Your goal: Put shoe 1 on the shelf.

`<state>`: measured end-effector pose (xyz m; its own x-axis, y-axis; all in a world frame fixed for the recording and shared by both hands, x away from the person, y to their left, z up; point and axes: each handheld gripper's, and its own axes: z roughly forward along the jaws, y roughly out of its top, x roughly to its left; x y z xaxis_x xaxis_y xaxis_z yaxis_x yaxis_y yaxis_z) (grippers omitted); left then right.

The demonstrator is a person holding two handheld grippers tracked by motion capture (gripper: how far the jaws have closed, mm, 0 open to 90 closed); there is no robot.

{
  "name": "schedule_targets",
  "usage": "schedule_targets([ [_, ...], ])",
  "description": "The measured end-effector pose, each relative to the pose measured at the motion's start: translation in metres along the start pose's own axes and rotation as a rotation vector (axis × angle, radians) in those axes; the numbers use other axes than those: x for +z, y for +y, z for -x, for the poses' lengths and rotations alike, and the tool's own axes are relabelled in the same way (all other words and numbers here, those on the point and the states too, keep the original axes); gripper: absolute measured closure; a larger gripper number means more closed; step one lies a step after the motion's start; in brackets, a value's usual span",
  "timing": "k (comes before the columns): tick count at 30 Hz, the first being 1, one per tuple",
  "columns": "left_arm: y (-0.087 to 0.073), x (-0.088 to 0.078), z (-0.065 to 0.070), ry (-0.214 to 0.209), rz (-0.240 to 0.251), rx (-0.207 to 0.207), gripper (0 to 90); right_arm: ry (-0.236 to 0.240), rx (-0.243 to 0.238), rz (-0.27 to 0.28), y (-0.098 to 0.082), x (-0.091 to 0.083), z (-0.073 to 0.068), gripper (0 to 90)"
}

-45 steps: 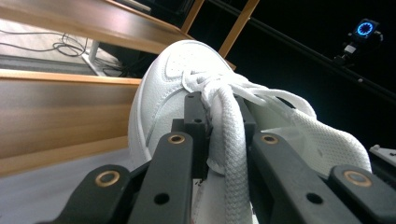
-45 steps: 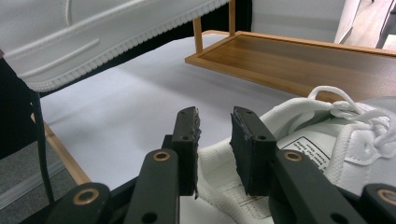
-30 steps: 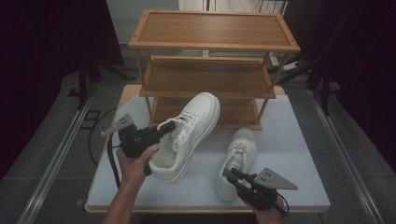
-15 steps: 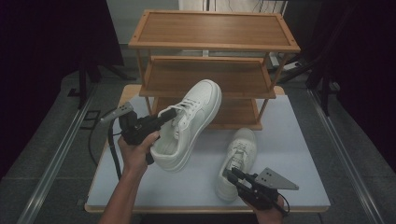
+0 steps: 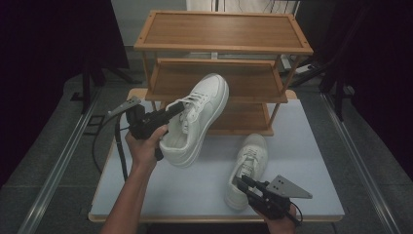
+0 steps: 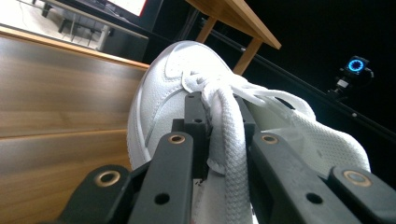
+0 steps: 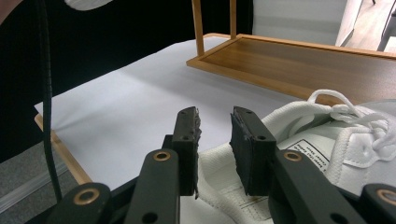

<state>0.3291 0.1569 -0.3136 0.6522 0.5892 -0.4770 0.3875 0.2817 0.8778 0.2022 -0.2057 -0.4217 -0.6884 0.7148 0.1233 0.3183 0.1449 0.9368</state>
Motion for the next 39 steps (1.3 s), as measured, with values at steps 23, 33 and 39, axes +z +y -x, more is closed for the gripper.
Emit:
schedule_targets([
  [23,0.033,0.051,-0.015,0.157,0.035,0.015,82.8,0.003,0.015,0.009,0.001,-0.003,0.004,70.7],
  [33,0.043,0.078,-0.022,0.218,0.038,0.023,82.8,0.001,0.024,0.012,0.001,-0.005,0.006,70.7],
  [39,0.045,0.087,-0.025,0.241,0.053,0.006,82.7,0.003,0.023,0.010,0.001,-0.005,0.005,70.7],
])
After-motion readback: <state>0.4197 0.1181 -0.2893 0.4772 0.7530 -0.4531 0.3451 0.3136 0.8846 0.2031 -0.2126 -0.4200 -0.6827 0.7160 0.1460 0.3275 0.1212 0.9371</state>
